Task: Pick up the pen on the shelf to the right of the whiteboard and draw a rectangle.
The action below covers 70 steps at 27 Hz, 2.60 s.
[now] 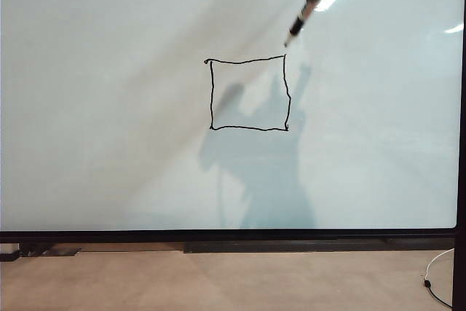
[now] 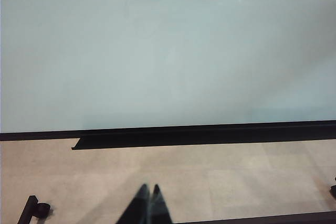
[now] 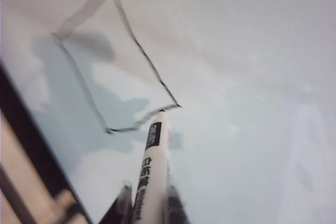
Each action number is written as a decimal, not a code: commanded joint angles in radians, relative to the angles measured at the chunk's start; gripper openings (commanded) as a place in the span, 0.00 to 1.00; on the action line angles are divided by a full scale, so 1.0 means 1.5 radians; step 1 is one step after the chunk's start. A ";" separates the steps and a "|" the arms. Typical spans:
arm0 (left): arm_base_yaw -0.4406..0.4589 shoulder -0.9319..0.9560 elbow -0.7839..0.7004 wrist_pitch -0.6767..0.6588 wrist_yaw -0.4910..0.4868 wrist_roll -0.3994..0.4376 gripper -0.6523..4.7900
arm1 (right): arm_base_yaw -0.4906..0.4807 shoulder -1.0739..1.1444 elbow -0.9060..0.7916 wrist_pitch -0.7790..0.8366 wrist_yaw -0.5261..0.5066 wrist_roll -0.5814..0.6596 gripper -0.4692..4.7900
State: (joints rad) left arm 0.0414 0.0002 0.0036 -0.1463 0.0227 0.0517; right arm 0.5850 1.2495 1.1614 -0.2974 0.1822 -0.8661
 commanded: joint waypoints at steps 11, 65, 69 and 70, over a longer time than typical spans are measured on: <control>0.000 0.000 0.003 0.008 0.000 0.000 0.11 | -0.130 -0.372 -0.210 0.031 -0.091 0.213 0.08; 0.000 0.000 0.003 0.003 0.003 0.000 0.11 | -0.294 -0.832 -0.767 0.322 0.022 0.453 0.08; 0.000 0.000 0.002 0.003 0.003 0.000 0.11 | -0.328 -0.832 -0.774 0.331 -0.007 0.455 0.08; 0.000 0.000 0.002 0.003 0.002 0.000 0.11 | -0.339 -0.832 -0.774 0.335 -0.018 0.454 0.08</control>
State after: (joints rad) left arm 0.0414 0.0002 0.0036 -0.1505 0.0242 0.0517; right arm 0.0853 0.0010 0.0074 0.1745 0.1715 -0.1829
